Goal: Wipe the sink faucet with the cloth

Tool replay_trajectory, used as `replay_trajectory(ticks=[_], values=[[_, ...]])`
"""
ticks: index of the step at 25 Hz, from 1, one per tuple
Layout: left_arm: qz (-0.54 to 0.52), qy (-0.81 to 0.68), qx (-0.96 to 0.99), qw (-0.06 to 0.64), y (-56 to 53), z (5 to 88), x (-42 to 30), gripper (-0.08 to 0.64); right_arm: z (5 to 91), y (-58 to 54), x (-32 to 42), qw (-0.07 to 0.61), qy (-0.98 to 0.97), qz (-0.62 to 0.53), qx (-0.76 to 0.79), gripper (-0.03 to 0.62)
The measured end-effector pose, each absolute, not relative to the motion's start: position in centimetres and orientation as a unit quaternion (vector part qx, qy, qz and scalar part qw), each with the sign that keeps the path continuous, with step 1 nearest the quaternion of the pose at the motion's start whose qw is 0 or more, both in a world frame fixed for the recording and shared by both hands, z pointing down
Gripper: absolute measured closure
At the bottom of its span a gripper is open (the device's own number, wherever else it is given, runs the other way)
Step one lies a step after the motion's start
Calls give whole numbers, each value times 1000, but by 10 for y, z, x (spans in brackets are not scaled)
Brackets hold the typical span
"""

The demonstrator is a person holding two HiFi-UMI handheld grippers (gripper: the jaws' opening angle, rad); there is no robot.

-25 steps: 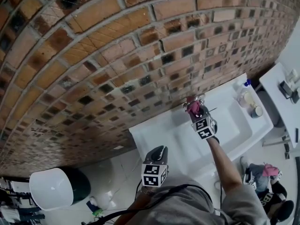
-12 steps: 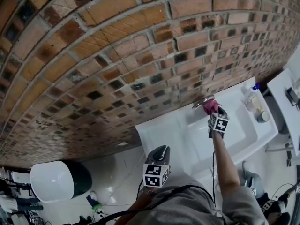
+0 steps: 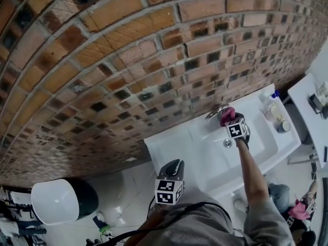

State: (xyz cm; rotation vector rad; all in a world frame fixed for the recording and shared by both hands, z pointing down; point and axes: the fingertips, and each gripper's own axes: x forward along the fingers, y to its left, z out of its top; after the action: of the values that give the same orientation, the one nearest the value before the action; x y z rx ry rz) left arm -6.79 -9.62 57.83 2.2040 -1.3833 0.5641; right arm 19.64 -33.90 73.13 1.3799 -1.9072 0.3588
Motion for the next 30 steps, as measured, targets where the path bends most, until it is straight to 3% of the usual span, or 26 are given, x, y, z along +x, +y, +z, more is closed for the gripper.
replay_trajectory(ticks=[4, 7, 12, 17, 25, 30], values=[[208, -496, 808, 242, -98, 581, -61, 493, 774, -280, 158, 408, -774, 175, 450, 511], [207, -496, 807, 244, -94, 580, -61, 494, 798, -250, 172, 421, -742, 209, 479, 509], [201, -518, 792, 255, -93, 580, -85, 494, 770, -270, 256, 344, -683, 219, 606, 509], [186, -533, 785, 254, -102, 571, -101, 494, 758, -296, 300, 325, -648, 245, 644, 509], [196, -518, 793, 255, -99, 574, -90, 494, 786, -287, 261, 313, -674, 294, 601, 511], [200, -506, 800, 251, -103, 572, -80, 494, 756, -301, 256, 273, -665, 301, 626, 514]])
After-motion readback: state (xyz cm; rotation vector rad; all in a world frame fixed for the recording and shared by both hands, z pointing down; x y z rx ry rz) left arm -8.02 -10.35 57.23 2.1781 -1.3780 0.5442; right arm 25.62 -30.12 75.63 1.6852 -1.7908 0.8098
